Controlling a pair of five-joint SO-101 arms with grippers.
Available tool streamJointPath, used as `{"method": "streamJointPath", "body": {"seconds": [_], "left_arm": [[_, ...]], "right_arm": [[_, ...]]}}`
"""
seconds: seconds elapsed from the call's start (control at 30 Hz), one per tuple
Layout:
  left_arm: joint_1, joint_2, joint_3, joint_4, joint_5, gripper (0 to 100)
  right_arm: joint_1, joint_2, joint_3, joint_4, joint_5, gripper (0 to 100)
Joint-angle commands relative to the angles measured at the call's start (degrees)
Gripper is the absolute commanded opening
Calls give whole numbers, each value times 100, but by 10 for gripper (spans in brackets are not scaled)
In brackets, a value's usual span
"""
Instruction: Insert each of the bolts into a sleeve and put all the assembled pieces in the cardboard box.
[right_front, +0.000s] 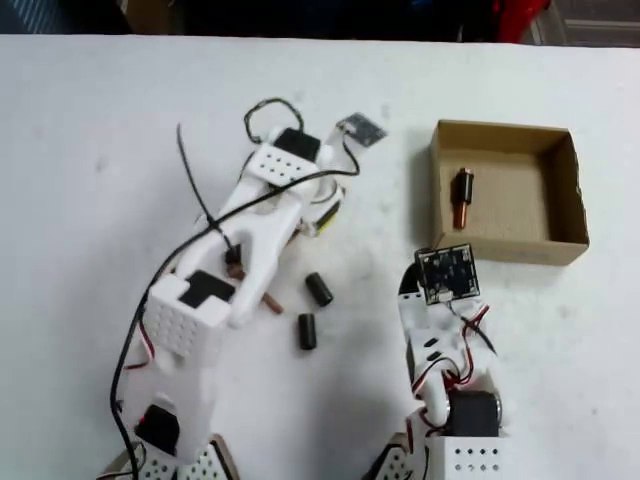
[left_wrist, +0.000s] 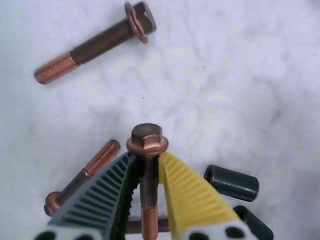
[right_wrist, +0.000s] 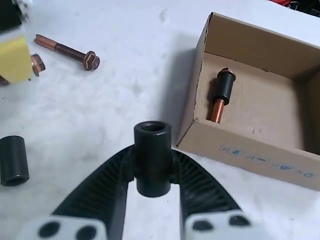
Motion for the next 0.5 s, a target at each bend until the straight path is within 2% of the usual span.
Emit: {"method": "streamJointPath", "body": {"seconds": [0.0, 0.27, 0.47], "left_arm": [[119, -910, -774, 536, 527, 21], [66, -1991, -976, 1002, 756, 20], [31, -3029, -888, 1029, 967, 20]], "right_arm": [[-48, -48, -53, -163, -62, 17], [-778, -48, -53, -593, -70, 17], [-1182, -48, -53, -787, -70, 16]]}}
